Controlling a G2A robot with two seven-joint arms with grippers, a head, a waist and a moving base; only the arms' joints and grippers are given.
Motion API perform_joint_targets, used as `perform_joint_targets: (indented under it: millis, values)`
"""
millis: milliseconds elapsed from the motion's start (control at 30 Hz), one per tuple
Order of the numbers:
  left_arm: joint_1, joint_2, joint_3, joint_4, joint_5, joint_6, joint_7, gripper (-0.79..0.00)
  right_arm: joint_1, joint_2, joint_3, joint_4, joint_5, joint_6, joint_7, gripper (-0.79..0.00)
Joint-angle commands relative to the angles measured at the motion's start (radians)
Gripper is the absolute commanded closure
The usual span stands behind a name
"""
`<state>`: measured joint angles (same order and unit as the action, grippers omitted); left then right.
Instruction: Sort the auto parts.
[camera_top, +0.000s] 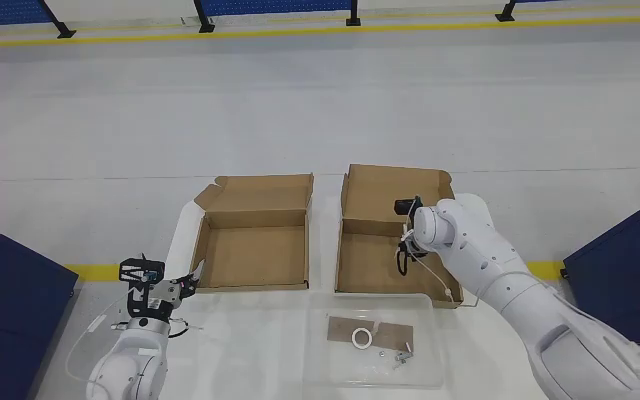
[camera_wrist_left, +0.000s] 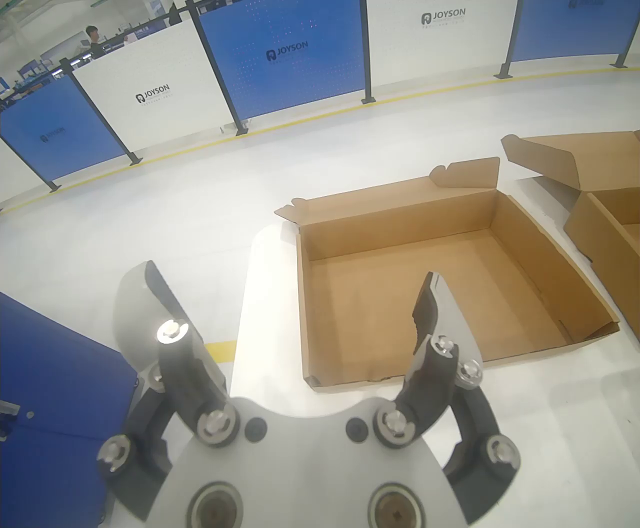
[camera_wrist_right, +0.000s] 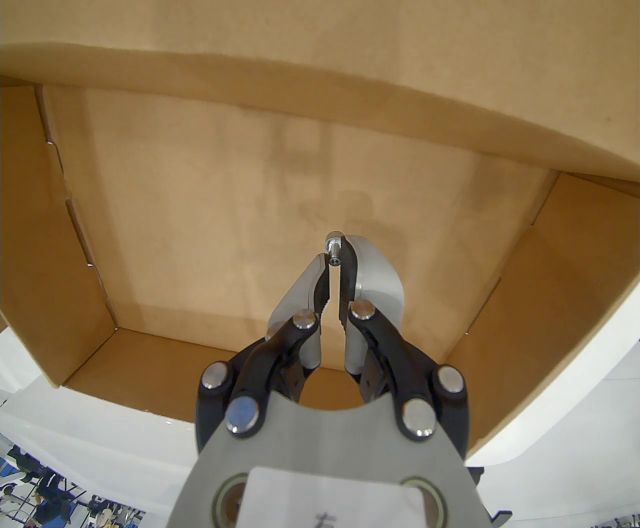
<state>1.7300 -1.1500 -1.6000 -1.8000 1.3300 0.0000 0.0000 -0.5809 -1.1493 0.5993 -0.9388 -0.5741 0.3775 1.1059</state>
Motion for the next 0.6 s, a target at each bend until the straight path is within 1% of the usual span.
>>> perform_joint_targets:
  millis: [0,567]
  values:
    - [0.000,0.000,0.000,0.000,0.000,0.000,0.000,-0.785,-0.001,-0.003,0.001,0.007,-0.001,0.002,-0.003,0.000]
    - [0.000,0.000,0.000,0.000,0.000,0.000,0.000,-0.785,-0.001,-0.033,0.017,0.072,-0.014,-0.005,-0.008,0.000]
